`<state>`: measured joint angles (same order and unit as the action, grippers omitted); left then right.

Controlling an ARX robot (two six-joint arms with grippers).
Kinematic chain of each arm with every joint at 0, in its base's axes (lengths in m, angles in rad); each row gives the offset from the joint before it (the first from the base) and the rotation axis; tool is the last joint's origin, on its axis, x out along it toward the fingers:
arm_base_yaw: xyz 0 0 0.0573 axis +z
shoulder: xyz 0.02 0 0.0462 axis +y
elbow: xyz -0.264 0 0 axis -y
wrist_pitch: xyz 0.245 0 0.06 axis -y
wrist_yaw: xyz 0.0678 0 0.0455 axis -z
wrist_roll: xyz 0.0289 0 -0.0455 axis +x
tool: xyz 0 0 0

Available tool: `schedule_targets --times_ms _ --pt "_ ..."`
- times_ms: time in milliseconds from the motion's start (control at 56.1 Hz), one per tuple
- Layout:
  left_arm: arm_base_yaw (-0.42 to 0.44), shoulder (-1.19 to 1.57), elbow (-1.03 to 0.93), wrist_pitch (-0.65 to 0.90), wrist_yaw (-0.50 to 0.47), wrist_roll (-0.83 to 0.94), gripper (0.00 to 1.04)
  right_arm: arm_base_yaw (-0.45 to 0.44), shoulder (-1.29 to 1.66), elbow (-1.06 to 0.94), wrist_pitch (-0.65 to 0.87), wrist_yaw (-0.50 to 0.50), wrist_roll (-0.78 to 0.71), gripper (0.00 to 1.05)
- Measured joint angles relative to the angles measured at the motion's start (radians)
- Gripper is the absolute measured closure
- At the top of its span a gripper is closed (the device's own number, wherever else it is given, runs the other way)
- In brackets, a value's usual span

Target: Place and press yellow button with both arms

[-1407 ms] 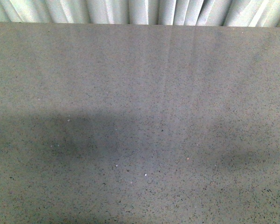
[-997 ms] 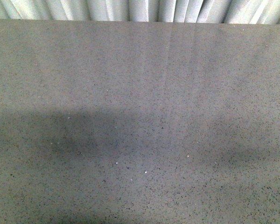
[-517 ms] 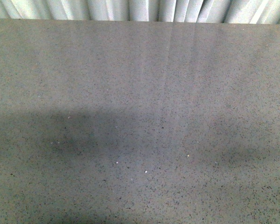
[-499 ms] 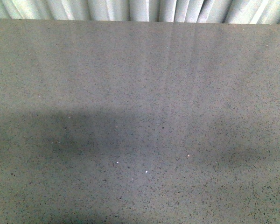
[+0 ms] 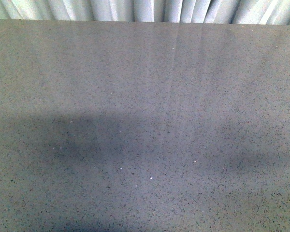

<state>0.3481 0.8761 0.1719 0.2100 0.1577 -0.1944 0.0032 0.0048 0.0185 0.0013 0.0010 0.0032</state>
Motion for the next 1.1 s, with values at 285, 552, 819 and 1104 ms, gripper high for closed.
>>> schedule_targets --times_ms 285,552,819,1104 --pt "0.092 0.347 0.000 0.335 0.026 0.130 0.09 0.000 0.000 0.000 0.000 0.000 0.000 0.09" --pt "0.115 0.573 0.017 0.518 0.026 0.157 0.09 0.000 0.000 0.000 0.000 0.000 0.000 0.09" --pt "0.129 0.695 0.031 0.608 0.029 0.179 0.09 0.000 0.000 0.000 0.000 0.000 0.000 0.09" --pt "0.174 0.757 0.074 0.628 0.031 0.179 0.09 0.000 0.000 0.000 0.000 0.000 0.000 0.09"
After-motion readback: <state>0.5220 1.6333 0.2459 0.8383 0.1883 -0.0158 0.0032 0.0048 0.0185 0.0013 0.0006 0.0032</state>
